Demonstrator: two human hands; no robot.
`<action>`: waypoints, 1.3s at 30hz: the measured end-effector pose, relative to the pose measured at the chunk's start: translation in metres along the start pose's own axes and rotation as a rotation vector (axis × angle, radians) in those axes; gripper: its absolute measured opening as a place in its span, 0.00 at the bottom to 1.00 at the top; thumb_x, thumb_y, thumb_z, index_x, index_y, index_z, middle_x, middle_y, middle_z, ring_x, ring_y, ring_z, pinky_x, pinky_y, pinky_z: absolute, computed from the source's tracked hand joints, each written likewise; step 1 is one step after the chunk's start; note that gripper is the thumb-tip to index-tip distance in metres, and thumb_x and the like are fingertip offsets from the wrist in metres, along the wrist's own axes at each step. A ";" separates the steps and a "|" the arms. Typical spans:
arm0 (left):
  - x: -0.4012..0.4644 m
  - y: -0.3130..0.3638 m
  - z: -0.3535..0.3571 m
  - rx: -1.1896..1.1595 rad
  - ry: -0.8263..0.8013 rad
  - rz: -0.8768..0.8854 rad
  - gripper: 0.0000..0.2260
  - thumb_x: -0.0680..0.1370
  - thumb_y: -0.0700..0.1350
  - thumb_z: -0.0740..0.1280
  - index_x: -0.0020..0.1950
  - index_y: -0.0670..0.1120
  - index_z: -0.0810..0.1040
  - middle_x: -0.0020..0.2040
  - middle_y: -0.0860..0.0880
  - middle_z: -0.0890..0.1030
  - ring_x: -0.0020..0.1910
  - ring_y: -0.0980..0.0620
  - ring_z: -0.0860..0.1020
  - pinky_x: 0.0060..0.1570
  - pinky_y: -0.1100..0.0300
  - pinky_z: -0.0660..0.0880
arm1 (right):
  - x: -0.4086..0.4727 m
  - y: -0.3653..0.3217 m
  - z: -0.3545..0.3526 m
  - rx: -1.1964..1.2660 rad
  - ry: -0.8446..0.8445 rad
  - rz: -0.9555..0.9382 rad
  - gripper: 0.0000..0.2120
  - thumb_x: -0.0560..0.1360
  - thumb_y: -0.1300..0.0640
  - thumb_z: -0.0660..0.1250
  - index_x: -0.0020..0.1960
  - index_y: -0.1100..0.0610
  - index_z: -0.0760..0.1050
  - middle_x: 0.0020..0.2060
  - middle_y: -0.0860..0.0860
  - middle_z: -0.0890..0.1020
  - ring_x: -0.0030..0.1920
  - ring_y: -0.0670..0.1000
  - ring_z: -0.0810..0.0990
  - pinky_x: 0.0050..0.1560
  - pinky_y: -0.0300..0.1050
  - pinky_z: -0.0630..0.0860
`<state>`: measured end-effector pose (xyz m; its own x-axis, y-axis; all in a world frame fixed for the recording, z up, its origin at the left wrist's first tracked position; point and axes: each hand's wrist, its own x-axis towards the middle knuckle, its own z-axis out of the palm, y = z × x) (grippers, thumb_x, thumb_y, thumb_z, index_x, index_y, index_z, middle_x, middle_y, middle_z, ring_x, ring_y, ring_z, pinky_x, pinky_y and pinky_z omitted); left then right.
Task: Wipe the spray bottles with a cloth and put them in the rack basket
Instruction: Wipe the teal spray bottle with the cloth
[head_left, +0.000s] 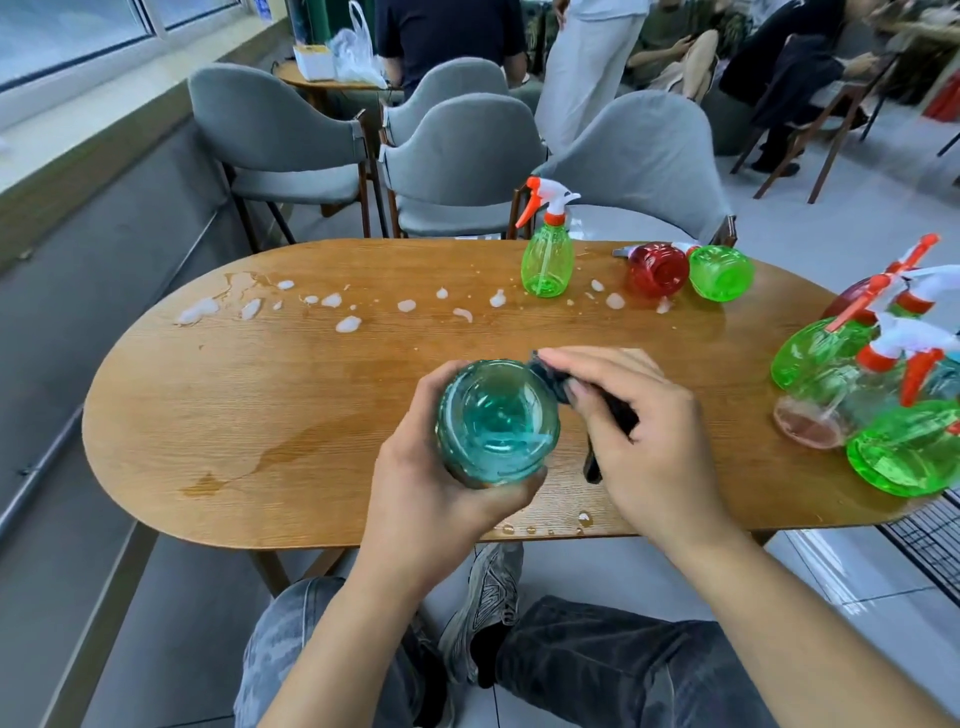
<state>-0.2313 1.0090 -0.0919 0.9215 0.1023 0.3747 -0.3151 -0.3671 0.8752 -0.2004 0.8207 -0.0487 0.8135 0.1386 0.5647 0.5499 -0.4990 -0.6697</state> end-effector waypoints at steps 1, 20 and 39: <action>0.001 -0.001 0.000 0.035 0.002 0.008 0.40 0.64 0.48 0.88 0.71 0.58 0.72 0.61 0.61 0.83 0.61 0.58 0.83 0.60 0.59 0.79 | -0.004 -0.005 -0.003 -0.068 0.048 -0.119 0.15 0.81 0.68 0.68 0.63 0.54 0.85 0.59 0.43 0.85 0.62 0.47 0.80 0.65 0.42 0.75; 0.009 0.005 0.008 0.255 -0.019 0.028 0.37 0.64 0.65 0.74 0.73 0.61 0.71 0.56 0.63 0.84 0.53 0.56 0.84 0.49 0.52 0.82 | -0.015 -0.016 0.005 -0.424 -0.102 -0.480 0.18 0.80 0.71 0.67 0.68 0.59 0.82 0.66 0.49 0.83 0.58 0.58 0.79 0.61 0.50 0.78; 0.008 -0.005 -0.004 0.227 0.005 0.000 0.39 0.64 0.63 0.80 0.73 0.60 0.72 0.58 0.62 0.84 0.54 0.60 0.84 0.52 0.51 0.83 | -0.015 0.002 -0.015 -0.489 -0.146 -0.515 0.21 0.77 0.73 0.70 0.67 0.58 0.83 0.66 0.48 0.83 0.59 0.58 0.79 0.58 0.51 0.79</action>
<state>-0.2235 1.0147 -0.0918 0.9200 0.1068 0.3770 -0.2555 -0.5660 0.7838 -0.2141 0.8055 -0.0510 0.5101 0.5546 0.6574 0.7502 -0.6608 -0.0247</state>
